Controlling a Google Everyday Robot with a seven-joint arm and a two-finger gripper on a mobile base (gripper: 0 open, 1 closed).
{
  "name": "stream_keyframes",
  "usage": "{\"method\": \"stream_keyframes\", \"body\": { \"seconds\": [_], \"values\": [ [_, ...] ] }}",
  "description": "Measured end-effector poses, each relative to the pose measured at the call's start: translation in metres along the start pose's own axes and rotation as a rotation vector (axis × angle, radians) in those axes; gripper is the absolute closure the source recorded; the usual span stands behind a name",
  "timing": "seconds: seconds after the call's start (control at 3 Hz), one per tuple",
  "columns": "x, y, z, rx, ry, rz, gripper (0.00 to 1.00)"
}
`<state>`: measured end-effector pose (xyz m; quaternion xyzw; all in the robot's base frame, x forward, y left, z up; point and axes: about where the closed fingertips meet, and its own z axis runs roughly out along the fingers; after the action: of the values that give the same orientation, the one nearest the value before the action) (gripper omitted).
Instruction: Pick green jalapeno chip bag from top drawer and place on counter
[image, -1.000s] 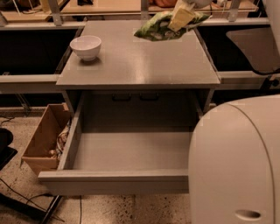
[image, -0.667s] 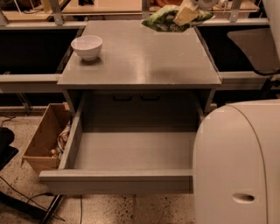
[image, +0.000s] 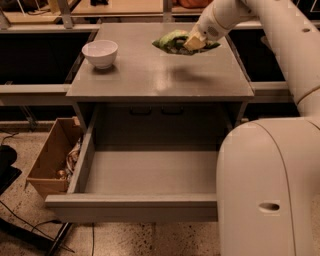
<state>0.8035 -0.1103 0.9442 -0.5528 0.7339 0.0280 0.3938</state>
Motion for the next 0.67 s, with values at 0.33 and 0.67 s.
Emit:
{"method": "stream_keyframes", "body": {
  "seconds": [0.33,0.67],
  "values": [
    [0.0008,0.0023,0.0068,-0.005,-0.002,0.003,0.81],
    [0.0008,0.0023,0.0069,-0.005,-0.002,0.003,0.58]
  ]
}}
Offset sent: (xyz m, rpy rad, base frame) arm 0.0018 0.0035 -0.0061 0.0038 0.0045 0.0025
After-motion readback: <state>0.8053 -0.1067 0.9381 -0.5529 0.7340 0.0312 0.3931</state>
